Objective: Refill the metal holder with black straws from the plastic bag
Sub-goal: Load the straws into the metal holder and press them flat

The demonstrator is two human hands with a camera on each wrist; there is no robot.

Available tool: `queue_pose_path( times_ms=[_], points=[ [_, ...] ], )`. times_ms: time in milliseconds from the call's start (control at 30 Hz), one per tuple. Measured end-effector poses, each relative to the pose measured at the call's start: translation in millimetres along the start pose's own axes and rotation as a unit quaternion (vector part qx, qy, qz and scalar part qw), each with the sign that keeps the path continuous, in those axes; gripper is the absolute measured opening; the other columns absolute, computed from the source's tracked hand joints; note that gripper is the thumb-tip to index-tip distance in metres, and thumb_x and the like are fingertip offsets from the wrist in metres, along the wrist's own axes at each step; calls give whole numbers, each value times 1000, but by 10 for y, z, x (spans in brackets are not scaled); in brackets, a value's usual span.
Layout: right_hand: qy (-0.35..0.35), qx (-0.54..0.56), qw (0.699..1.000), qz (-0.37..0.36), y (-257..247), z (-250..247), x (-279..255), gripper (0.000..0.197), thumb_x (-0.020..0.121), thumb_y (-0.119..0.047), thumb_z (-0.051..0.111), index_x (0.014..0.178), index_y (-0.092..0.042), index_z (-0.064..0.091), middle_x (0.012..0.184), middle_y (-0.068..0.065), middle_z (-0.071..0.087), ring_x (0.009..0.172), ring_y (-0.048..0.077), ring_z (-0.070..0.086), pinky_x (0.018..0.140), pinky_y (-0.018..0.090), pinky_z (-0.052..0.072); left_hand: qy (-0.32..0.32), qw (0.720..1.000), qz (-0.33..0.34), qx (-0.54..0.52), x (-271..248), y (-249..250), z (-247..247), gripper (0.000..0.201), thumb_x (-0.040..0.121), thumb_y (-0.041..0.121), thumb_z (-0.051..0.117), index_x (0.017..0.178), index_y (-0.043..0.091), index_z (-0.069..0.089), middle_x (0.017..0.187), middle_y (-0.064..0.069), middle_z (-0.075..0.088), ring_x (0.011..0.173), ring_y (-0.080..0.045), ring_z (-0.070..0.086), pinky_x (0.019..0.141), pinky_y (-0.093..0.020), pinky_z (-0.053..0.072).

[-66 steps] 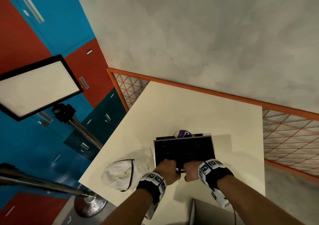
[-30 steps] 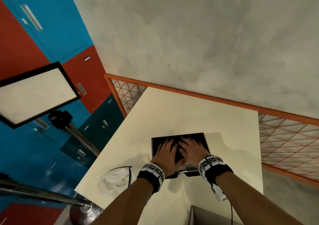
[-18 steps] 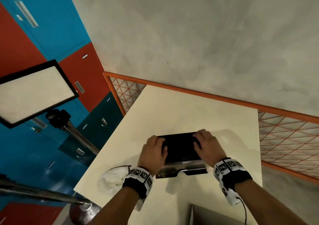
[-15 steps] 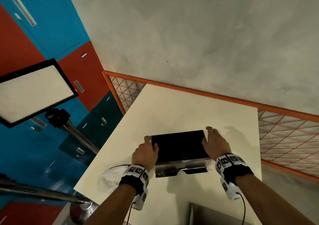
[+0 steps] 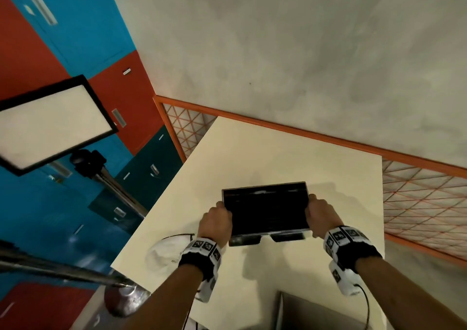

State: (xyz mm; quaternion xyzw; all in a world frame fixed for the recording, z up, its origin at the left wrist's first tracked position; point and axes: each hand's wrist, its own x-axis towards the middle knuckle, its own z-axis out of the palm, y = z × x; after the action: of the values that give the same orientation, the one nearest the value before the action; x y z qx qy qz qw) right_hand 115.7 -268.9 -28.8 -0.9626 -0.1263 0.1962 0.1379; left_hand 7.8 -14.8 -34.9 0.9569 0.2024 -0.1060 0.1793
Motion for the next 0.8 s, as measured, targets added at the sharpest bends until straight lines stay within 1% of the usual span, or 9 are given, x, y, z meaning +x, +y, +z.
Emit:
queue_pose_path(
  times_ms=[33,100,167,233,300,367,500,633,800],
  points=[
    [3,6,1000,5,-4,-19,28,17,94,-13,44,109,-4,43,94,19,63,77,40,65,62,44,53,5,1000,-6,-3,28,23,-26,24,105,21,36,115,5,50,116,-17,64,106,-40,62,85,-44,47],
    [31,3,1000,-3,-15,-58,45,17,94,-12,44,109,-5,41,93,18,64,78,40,64,60,42,48,25,999,-7,-20,10,42,-81,22,105,22,37,113,6,49,113,-18,66,102,-40,64,81,-44,47],
    [81,13,996,-18,3,-94,-46,15,94,-11,43,108,-8,38,86,17,64,75,41,63,57,38,42,57,998,8,-7,-81,37,-128,21,105,20,36,114,5,48,106,-15,66,97,-41,65,79,-47,48],
    [100,22,995,-19,60,-67,-164,14,94,-11,41,106,-12,33,77,15,64,67,40,63,55,39,42,70,997,28,22,-179,52,-118,21,106,19,35,118,6,47,100,-12,62,94,-40,66,79,-48,49],
    [70,42,997,-3,86,-64,-168,15,93,-11,42,103,-14,31,75,15,65,61,38,64,55,44,50,76,996,31,36,-181,107,-87,24,106,24,35,122,8,44,103,-11,66,94,-38,67,79,-45,50],
    [35,31,999,7,58,-115,-107,17,91,-11,45,106,-11,36,84,17,65,65,37,65,56,46,54,62,998,14,9,-88,122,-21,24,105,26,36,119,10,46,108,-13,68,97,-37,66,80,-42,49],
    [65,-76,994,-46,-232,-325,-19,26,94,-12,41,119,-5,41,97,15,67,84,37,65,62,37,45,30,991,-56,-114,-28,-33,163,20,103,19,37,113,5,48,109,-22,66,98,-44,63,78,-43,45],
    [106,-196,966,-129,-632,-311,-160,52,89,-4,42,139,-3,25,92,11,68,77,34,65,57,37,39,44,975,-116,-184,-194,-223,300,22,103,15,37,117,0,45,111,-29,63,101,-48,61,83,-47,48],
    [67,-114,988,-84,-451,-248,-48,35,94,-10,43,128,-5,35,95,13,65,82,34,64,61,37,41,61,973,-97,-202,-128,-237,250,9,102,15,37,103,8,40,100,-25,64,92,-46,62,72,-42,41]
  ],
)
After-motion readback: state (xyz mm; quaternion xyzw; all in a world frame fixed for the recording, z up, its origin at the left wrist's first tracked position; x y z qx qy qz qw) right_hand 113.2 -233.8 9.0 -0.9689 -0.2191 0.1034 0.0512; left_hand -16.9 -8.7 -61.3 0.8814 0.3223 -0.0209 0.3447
